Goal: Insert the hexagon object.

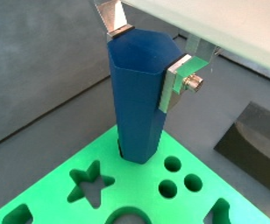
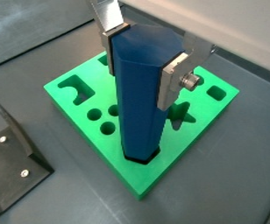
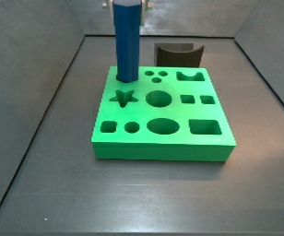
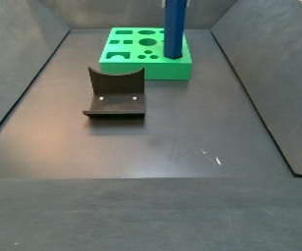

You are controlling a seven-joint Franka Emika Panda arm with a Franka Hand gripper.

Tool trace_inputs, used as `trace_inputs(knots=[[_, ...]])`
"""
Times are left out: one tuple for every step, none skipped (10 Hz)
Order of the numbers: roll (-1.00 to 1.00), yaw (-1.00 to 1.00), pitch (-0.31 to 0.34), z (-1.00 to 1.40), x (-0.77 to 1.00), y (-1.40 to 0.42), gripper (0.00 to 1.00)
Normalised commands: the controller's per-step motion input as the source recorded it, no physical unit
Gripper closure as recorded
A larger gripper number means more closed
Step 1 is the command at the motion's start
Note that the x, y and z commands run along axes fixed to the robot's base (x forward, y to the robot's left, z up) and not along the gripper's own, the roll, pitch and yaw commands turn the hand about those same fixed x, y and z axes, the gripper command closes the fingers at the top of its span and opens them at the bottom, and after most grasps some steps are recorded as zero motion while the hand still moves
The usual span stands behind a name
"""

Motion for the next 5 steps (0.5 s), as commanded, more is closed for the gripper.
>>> trace_inputs(knots=[[-0.02, 0.00, -0.076, -0.29, 0.04, -0.03, 1.00], [0.00, -0.08, -0.114, -0.50, 0.00, 0.00, 1.00], [-0.03, -0.07, -0.110, -0.28, -0.33, 0.02, 1.00], [-0.06, 0.00, -0.076, -0.19, -0.19, 0.02, 1.00], [-0.02, 0.00, -0.050, -0.26, 0.00, 0.05, 1.00]])
